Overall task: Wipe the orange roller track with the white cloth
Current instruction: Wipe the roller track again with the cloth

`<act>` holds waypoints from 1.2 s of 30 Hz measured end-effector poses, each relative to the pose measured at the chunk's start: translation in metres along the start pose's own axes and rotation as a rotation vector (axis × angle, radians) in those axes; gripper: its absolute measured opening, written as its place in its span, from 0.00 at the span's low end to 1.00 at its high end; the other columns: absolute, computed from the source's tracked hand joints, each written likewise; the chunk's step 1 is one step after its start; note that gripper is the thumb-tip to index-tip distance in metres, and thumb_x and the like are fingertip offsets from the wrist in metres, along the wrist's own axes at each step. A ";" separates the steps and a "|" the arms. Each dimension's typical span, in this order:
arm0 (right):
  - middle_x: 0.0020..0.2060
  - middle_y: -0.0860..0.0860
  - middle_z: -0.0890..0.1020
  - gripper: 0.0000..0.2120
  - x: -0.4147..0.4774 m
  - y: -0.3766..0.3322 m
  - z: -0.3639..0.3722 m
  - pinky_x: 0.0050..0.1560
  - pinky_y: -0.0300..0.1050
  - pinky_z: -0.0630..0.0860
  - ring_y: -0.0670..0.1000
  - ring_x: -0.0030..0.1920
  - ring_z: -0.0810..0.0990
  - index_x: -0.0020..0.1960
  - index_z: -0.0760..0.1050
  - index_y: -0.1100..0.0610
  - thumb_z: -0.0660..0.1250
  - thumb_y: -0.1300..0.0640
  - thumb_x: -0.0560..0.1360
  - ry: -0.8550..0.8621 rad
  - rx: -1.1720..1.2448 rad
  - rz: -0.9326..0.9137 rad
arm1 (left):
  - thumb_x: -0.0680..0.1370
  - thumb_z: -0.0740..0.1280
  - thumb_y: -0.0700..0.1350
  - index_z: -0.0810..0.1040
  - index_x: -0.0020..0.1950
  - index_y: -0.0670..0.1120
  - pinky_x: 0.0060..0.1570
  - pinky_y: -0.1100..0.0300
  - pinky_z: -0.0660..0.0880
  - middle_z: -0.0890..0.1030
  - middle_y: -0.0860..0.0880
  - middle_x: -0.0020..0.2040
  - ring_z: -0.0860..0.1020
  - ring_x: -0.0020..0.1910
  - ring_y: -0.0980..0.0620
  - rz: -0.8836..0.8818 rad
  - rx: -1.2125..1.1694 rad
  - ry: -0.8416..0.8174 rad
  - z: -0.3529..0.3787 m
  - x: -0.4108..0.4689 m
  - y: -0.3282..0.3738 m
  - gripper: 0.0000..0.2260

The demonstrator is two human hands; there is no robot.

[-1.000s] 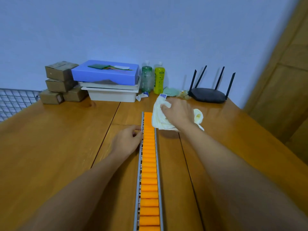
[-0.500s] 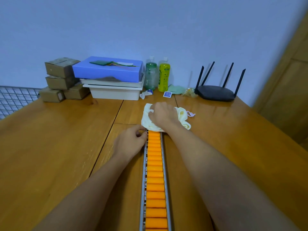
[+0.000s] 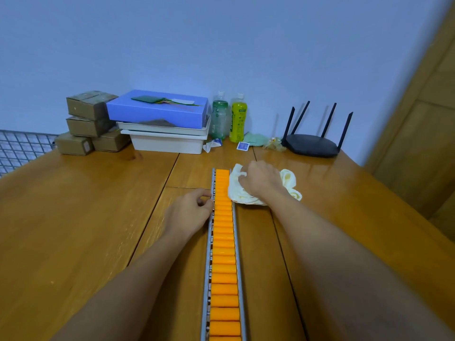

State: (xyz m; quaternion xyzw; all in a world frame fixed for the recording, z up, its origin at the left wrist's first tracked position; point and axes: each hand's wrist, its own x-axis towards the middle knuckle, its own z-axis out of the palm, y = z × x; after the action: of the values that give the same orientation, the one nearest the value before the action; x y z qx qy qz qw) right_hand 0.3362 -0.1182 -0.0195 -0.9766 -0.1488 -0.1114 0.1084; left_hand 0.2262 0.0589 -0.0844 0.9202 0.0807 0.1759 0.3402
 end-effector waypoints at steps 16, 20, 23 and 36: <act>0.51 0.55 0.83 0.14 -0.080 -0.069 -0.021 0.44 0.48 0.70 0.62 0.53 0.80 0.59 0.83 0.48 0.63 0.49 0.79 0.080 0.086 -0.138 | 0.79 0.67 0.55 0.82 0.45 0.52 0.35 0.56 0.70 0.83 0.53 0.37 0.81 0.40 0.49 -0.021 -0.113 -0.048 -0.004 -0.001 -0.006 0.09; 0.51 0.55 0.83 0.13 -0.100 -0.066 -0.005 0.42 0.47 0.67 0.60 0.53 0.81 0.60 0.82 0.51 0.62 0.49 0.80 0.073 0.055 -0.099 | 0.73 0.64 0.61 0.86 0.46 0.55 0.35 0.53 0.74 0.84 0.55 0.37 0.81 0.37 0.52 -0.015 -0.159 -0.056 -0.006 -0.003 -0.004 0.15; 0.49 0.55 0.82 0.13 -0.111 -0.066 -0.004 0.41 0.47 0.66 0.60 0.51 0.81 0.58 0.81 0.54 0.61 0.51 0.81 0.077 -0.025 -0.127 | 0.74 0.66 0.60 0.86 0.56 0.59 0.46 0.48 0.81 0.86 0.58 0.47 0.83 0.45 0.53 -0.017 -0.169 -0.056 -0.009 -0.007 0.001 0.15; 0.46 0.55 0.82 0.08 -0.127 -0.041 -0.024 0.38 0.47 0.67 0.58 0.42 0.79 0.47 0.76 0.55 0.60 0.57 0.80 0.066 -0.255 -0.188 | 0.81 0.67 0.56 0.84 0.62 0.57 0.45 0.56 0.77 0.86 0.56 0.53 0.82 0.50 0.56 -0.035 -0.167 -0.027 -0.005 -0.005 0.001 0.12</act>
State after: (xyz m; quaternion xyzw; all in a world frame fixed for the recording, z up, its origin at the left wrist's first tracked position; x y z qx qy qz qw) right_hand 0.2001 -0.1194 -0.0213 -0.9599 -0.2207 -0.1711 -0.0225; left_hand 0.2195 0.0596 -0.0813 0.8892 0.0775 0.1637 0.4201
